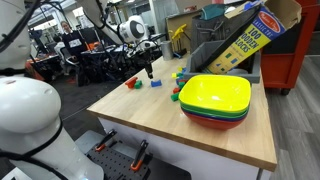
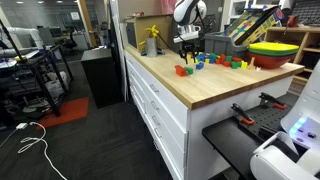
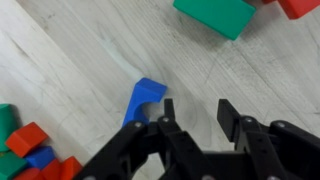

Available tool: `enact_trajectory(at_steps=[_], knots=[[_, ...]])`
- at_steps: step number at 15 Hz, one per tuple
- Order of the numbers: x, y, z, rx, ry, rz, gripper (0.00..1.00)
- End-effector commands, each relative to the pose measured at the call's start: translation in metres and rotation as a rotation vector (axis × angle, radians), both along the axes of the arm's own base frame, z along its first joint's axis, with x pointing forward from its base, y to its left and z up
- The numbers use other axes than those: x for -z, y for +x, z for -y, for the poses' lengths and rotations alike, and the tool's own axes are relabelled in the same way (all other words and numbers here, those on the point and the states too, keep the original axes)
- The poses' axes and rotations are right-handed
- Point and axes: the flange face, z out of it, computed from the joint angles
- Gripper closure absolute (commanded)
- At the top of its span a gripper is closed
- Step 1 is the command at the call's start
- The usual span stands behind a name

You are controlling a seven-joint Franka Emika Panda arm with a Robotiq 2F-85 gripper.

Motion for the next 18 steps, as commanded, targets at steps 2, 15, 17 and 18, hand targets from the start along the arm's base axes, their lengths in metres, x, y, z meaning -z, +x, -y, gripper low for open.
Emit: enact_trajectory(at_steps=[2,15,17,18], knots=[[-0.013,-0.001,0.013,0.057,-0.080,-0.018,0.88],[-0.009,-0.014,0.008,0.091,-0.148,-0.126,1.00],[-0.008,-0.015,0.005,0.087,-0.144,-0.132,1.00],[-0.007,-0.015,0.003,0.084,-0.144,-0.133,1.00]])
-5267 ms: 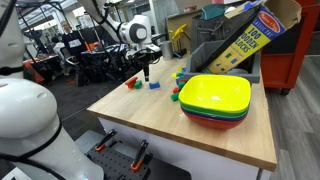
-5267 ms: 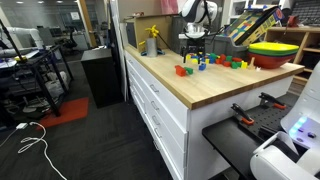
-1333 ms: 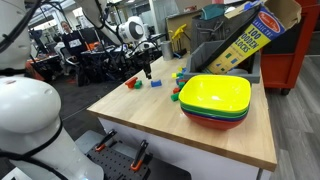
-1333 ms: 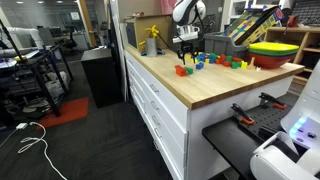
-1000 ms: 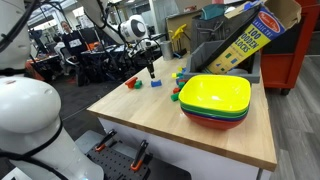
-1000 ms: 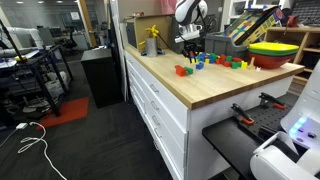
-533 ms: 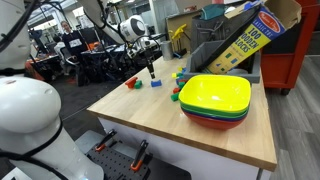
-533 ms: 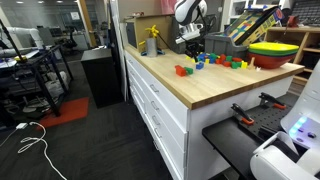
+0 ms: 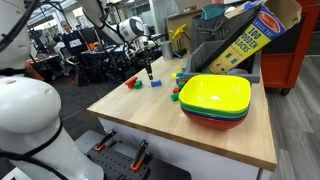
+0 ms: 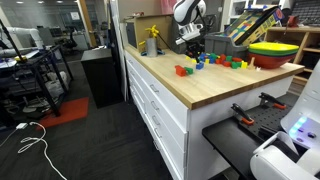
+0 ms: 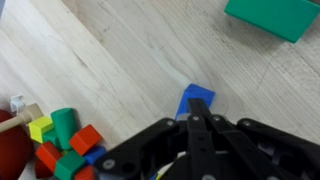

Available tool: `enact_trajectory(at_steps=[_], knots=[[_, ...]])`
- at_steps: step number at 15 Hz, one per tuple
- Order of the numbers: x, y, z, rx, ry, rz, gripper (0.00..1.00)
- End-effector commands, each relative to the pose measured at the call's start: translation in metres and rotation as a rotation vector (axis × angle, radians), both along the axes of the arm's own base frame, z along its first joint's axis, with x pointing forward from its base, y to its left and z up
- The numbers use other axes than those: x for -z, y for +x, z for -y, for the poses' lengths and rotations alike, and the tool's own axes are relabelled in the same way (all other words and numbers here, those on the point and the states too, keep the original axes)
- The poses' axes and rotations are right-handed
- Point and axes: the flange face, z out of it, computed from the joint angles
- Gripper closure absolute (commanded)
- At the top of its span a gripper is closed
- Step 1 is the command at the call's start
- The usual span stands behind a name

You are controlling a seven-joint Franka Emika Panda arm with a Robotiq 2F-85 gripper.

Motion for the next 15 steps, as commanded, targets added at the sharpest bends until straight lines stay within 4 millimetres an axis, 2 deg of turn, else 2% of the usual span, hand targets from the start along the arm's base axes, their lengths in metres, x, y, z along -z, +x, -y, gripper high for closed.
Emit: enact_trajectory(at_steps=[1,15], knots=[[-0.0072,-0.0002,-0.0062,0.011,-0.008,-0.012,1.00],[0.0012,0.0050,-0.0088,0.006,0.003,-0.009,1.00]])
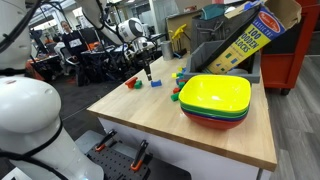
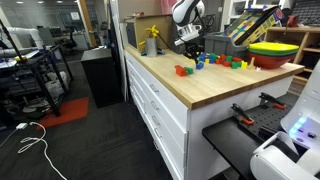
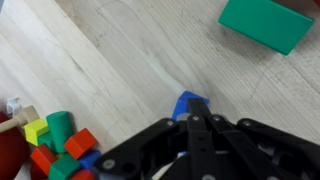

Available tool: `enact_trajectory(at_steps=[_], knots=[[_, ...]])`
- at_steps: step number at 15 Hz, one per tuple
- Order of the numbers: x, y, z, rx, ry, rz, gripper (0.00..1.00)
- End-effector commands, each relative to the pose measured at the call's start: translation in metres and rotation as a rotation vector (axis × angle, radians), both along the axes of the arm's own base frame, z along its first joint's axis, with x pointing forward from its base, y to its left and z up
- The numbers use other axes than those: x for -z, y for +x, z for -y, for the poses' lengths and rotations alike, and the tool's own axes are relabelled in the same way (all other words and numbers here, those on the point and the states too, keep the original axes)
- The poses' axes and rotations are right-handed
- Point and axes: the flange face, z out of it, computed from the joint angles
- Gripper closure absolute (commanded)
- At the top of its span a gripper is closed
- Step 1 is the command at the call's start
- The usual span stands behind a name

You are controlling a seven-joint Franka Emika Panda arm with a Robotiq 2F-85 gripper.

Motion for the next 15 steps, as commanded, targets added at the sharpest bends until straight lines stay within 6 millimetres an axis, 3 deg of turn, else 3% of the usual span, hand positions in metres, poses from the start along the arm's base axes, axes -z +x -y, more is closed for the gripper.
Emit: enact_trajectory(at_steps=[1,15], knots=[[-0.003,0.006,0.000,0.020,-0.001,0.000,1.00],[0.008,0.017,0.007,0.028,-0.005,-0.005,1.00]])
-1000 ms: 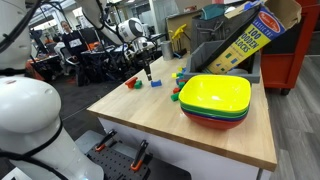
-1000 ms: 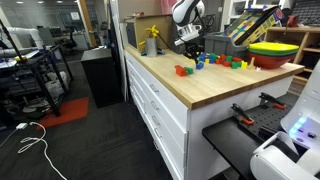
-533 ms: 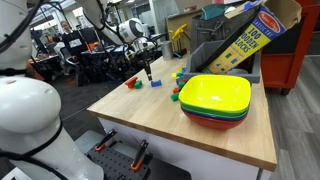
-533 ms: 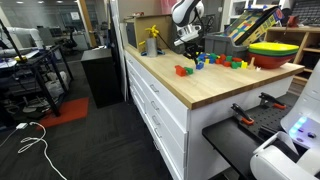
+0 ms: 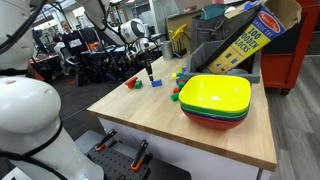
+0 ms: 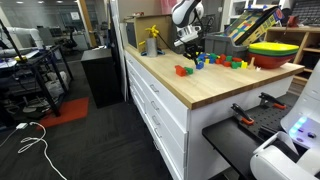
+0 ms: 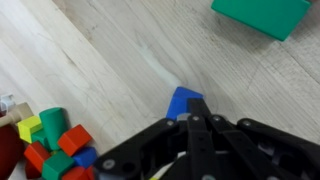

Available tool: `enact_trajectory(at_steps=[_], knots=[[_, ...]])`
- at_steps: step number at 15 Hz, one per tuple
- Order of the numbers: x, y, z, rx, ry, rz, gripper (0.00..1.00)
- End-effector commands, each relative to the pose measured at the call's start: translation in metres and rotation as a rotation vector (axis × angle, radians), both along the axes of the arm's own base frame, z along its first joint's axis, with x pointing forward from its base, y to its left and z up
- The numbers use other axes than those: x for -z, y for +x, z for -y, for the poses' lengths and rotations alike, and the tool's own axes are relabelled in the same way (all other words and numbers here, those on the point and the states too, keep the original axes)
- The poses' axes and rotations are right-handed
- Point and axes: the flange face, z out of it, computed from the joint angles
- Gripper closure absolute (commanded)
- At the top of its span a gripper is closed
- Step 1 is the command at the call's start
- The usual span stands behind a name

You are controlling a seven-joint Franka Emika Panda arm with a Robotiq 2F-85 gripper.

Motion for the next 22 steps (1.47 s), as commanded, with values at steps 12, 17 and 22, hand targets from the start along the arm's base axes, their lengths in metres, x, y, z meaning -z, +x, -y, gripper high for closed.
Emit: enact_trajectory(at_steps=[12,17,22], knots=[[-0.003,0.033,-0.003,0.003,0.072,0.041,1.00],[-0.038,0.036,-0.001,0.014,0.155,0.097,1.00],[-0.054,0.027,0.023,-0.024,0.243,0.097,0.59]])
